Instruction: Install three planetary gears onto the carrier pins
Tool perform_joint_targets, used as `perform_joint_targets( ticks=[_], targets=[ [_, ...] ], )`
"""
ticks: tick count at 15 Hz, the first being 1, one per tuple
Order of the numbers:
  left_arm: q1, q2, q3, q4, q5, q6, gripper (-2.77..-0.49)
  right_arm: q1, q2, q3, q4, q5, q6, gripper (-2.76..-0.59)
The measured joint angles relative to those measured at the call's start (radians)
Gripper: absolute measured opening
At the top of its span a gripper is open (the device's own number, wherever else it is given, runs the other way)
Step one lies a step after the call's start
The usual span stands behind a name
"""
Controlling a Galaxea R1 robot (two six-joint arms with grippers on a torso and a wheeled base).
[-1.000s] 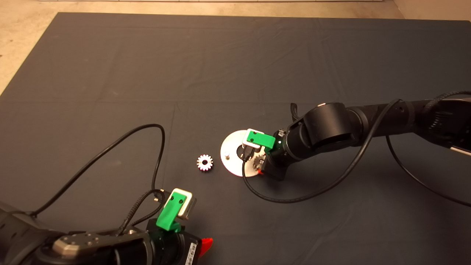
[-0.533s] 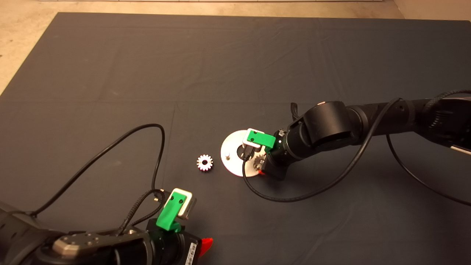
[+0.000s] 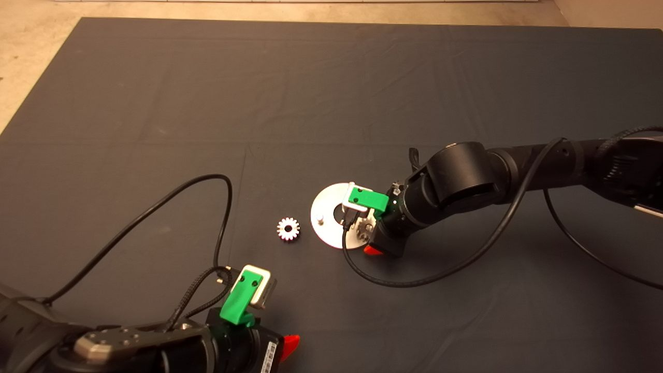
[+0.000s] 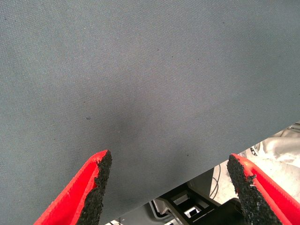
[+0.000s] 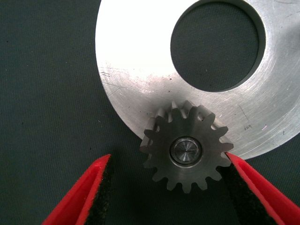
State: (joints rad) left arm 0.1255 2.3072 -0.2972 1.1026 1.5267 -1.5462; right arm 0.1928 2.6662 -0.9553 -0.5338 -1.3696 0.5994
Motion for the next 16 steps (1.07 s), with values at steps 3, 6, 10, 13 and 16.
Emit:
perform_joint_targets(
  ticks=[3, 6, 10, 13, 16],
  targets=[
    [0.000, 0.000, 0.000, 0.000, 0.000, 0.000, -1.51, 0.016, 0.002, 0.000, 0.007, -0.053, 0.000, -1.63],
    [0.000, 0.000, 0.000, 0.000, 0.000, 0.000, -1.51, 0.063, 0.002, 0.000, 0.007, -0.076, 0.000, -1.47],
    [0.000, 0.000, 0.000, 0.000, 0.000, 0.000, -1.51, 0.083, -0.010, 0.000, 0.014, -0.106, 0.001, -1.47],
    [0.000, 0.000, 0.000, 0.000, 0.000, 0.000, -1.51, 0.082, -0.035, 0.000, 0.014, -0.108, 0.004, -1.47],
    [0.000, 0.000, 0.000, 0.000, 0.000, 0.000, -1.51, 0.090, -0.054, 0.000, 0.014, -0.111, 0.004, -1.47]
  ],
)
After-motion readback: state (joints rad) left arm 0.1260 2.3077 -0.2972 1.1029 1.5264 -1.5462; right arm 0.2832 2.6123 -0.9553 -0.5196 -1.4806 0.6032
